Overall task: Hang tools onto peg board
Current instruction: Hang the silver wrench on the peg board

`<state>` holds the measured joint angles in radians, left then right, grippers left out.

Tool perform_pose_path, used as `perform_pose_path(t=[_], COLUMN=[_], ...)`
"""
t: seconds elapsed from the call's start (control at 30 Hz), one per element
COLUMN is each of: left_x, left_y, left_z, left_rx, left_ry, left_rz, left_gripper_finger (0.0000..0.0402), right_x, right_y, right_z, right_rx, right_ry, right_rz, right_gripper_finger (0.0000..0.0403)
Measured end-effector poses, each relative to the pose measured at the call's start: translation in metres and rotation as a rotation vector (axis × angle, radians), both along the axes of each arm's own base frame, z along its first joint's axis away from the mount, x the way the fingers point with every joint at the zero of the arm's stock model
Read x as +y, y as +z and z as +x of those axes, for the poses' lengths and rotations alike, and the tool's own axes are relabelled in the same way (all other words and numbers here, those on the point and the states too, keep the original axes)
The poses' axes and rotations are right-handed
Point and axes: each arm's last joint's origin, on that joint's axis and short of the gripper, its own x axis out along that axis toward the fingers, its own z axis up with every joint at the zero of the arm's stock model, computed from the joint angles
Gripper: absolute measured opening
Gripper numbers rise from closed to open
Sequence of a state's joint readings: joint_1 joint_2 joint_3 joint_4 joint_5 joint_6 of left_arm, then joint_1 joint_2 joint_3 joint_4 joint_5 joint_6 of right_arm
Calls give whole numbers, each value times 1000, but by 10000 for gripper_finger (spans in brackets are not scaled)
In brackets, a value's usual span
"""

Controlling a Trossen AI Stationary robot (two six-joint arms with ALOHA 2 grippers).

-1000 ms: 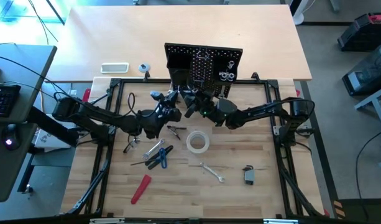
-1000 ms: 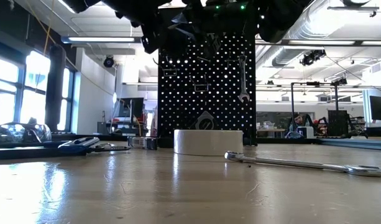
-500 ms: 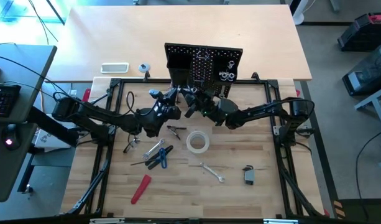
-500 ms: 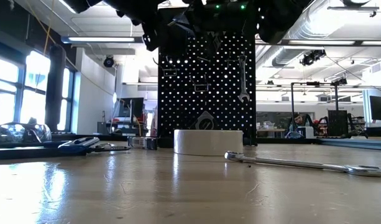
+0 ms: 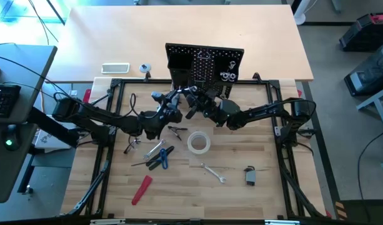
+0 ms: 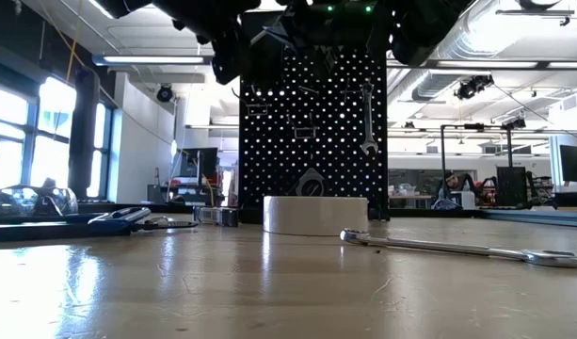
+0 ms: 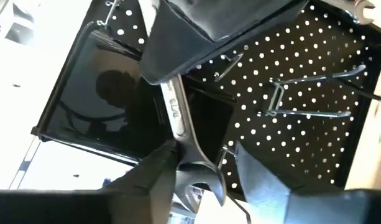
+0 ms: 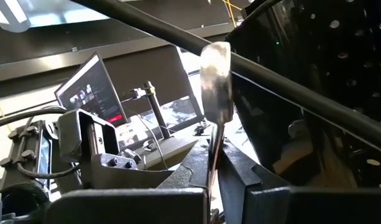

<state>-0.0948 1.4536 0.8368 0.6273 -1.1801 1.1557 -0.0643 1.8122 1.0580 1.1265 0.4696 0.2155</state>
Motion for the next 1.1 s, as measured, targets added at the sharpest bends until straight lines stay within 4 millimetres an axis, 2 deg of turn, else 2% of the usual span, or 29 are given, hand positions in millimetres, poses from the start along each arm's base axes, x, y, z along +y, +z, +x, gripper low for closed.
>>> perform_pose_path(t=[0.17, 0.33, 0.47, 0.63, 0.83, 1.1], left_x=[-7, -19, -26, -26, -27, -30], left_y=[8, 20, 26, 31, 29, 16], left_z=[-6, -19, -38, -62, -71, -61], left_rx=[-55, -94, -134, -173, -158, -91], left_ry=[-28, -119, -260, -408, -488, -543], left_rz=[-19, -66, -194, -401, -537, -613], left_gripper_finger=[197, 201, 201, 201, 201, 201], right_x=[4, 14, 22, 32, 41, 47], right_y=[1, -5, -9, -5, 1, 13], right_z=[0, 3, 3, -3, -23, -65], right_rx=[7, 109, 203, 344, 584, 796], right_ry=[5, -13, -25, -50, -98, -147], right_rz=[-19, -56, -77, -109, -94, 11], right_gripper_finger=[4, 4, 4, 4, 4, 4])
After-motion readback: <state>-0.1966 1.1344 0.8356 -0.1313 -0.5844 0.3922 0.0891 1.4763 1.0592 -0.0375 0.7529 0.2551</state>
